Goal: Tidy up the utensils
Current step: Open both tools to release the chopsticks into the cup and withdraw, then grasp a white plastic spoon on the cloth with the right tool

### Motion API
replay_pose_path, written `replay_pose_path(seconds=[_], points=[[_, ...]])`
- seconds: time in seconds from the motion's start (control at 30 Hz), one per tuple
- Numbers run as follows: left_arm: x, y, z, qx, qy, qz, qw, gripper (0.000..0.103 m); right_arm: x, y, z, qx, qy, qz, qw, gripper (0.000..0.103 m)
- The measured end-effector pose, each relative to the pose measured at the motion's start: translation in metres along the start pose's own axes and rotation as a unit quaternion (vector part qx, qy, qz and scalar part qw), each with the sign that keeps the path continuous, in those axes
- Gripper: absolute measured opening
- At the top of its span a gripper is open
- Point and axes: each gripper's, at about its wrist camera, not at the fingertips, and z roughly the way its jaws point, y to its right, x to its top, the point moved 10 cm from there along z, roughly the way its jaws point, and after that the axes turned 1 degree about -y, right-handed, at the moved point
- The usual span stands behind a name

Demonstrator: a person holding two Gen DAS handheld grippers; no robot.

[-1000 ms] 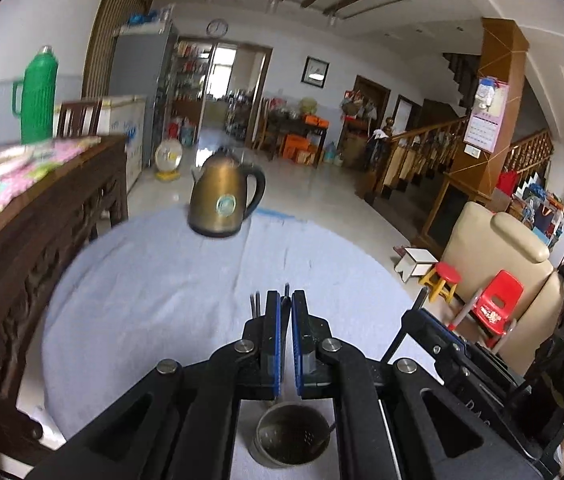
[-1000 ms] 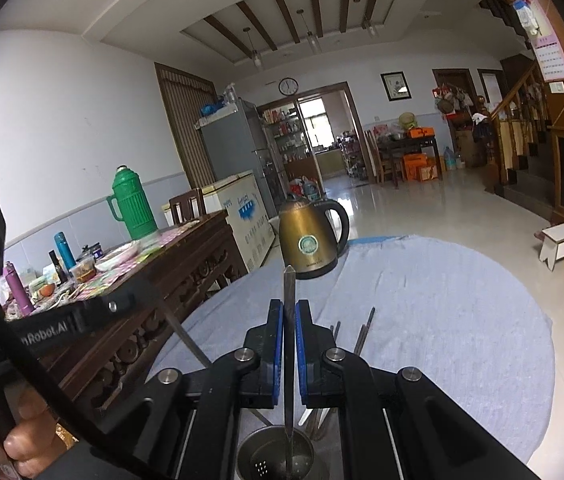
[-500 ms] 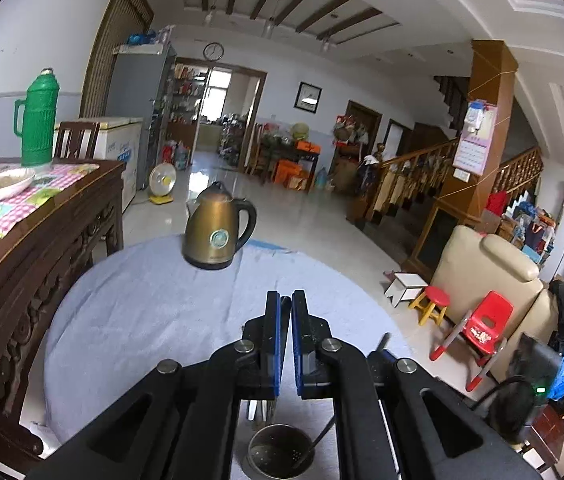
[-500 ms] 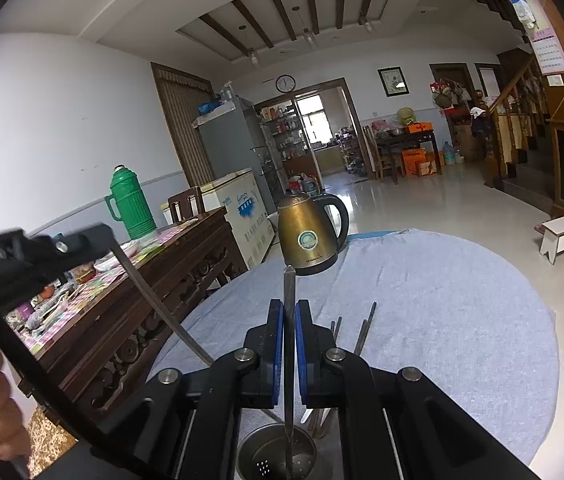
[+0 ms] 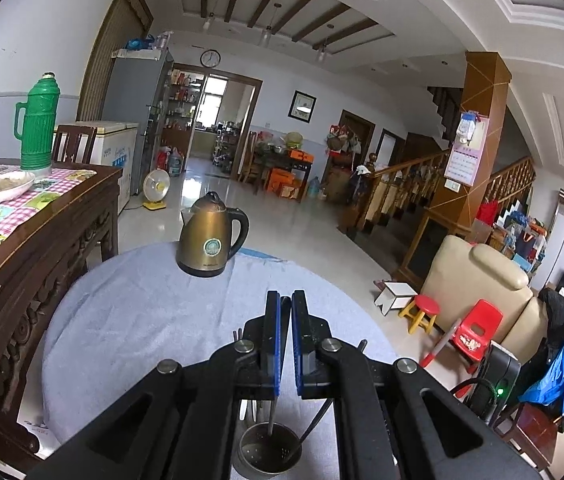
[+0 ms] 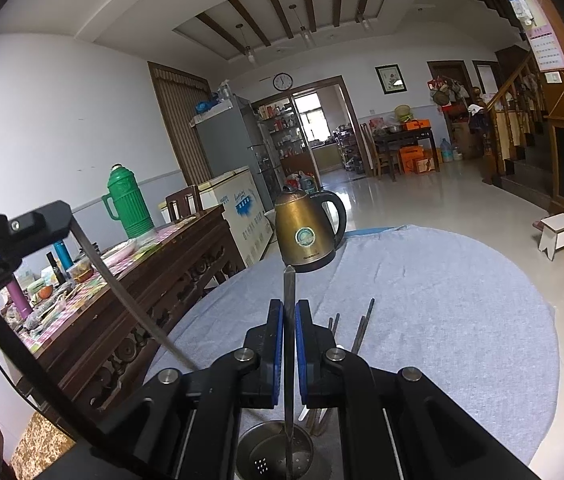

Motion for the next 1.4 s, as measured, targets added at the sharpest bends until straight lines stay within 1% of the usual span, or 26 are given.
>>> replay_pose_path(seconds=[0.17,0.33,0.43,0.7,0.77,0.8,0.83,0.87,0.9,0.93,0.97,1.0,1.07,1.1,1.17,1.27,1.37,1.4], points=[[-0.002,0.0,0.002,0.0,-0.001,0.0,1.0,0.005,-0.001,0.001,0.002,0.001,-0.002,0.0,1.0,0.007],[-0.015,-0.001,0.011,0.004,-0.014,0.002,0.9999,0.005,-0.002,0.0,0.002,0.003,-0.003,-0.002,1.0,0.007],[-0.023,-0.007,0.018,0.013,-0.023,-0.001,0.9996,0.005,-0.002,0.0,0.002,0.004,-0.004,-0.004,1.0,0.007],[-0.055,-0.028,0.042,0.025,-0.076,-0.021,0.9965,0.005,-0.007,-0.001,0.005,0.014,-0.016,-0.002,1.0,0.008],[-0.06,-0.03,0.046,0.021,-0.091,-0.025,0.9953,0.005,-0.009,-0.001,0.007,0.02,-0.024,0.0,1.0,0.01],[-0.062,-0.031,0.048,0.019,-0.097,-0.028,0.9947,0.006,-0.011,-0.001,0.008,0.023,-0.029,0.002,0.999,0.02],[-0.064,-0.033,0.048,0.021,-0.099,-0.03,0.9944,0.009,-0.01,0.002,0.008,0.025,-0.031,0.007,0.999,0.036],[-0.064,-0.035,0.049,0.02,-0.101,-0.032,0.9942,0.019,-0.01,0.004,0.008,0.025,-0.03,0.011,0.999,0.045],[-0.064,-0.036,0.048,0.017,-0.1,-0.034,0.9943,0.032,-0.009,0.008,0.006,0.025,-0.025,0.019,0.999,0.061],[-0.062,-0.04,0.046,0.015,-0.093,-0.037,0.9949,0.039,-0.006,0.014,0.002,0.029,-0.014,0.031,0.999,0.065],[-0.06,-0.042,0.044,0.015,-0.085,-0.038,0.9955,0.048,-0.003,0.018,0.0,0.032,-0.005,0.039,0.999,0.065],[-0.056,-0.046,0.042,0.016,-0.076,-0.038,0.9962,0.05,0.0,0.023,-0.003,0.035,0.004,0.046,0.998,0.065],[-0.049,-0.055,0.038,0.017,-0.056,-0.041,0.9974,0.052,0.005,0.037,-0.007,0.026,0.017,0.058,0.998,0.065],[-0.046,-0.061,0.037,0.019,-0.05,-0.045,0.9976,0.056,0.008,0.047,-0.007,0.021,0.02,0.066,0.997,0.065],[-0.04,-0.077,0.039,0.028,-0.038,-0.059,0.9971,0.058,0.008,0.065,-0.001,0.013,0.016,0.086,0.996,0.064],[-0.038,-0.102,0.045,0.042,-0.035,-0.081,0.9952,0.059,0.002,0.089,0.012,0.006,0.0,0.118,0.993,0.064],[-0.045,-0.134,0.059,0.061,-0.046,-0.111,0.9908,0.059,-0.011,0.111,0.033,0.001,-0.033,0.145,0.989,0.06],[-0.049,-0.144,0.065,0.065,-0.052,-0.122,0.9891,0.059,-0.018,0.118,0.046,0.002,-0.053,0.153,0.987,0.06]])
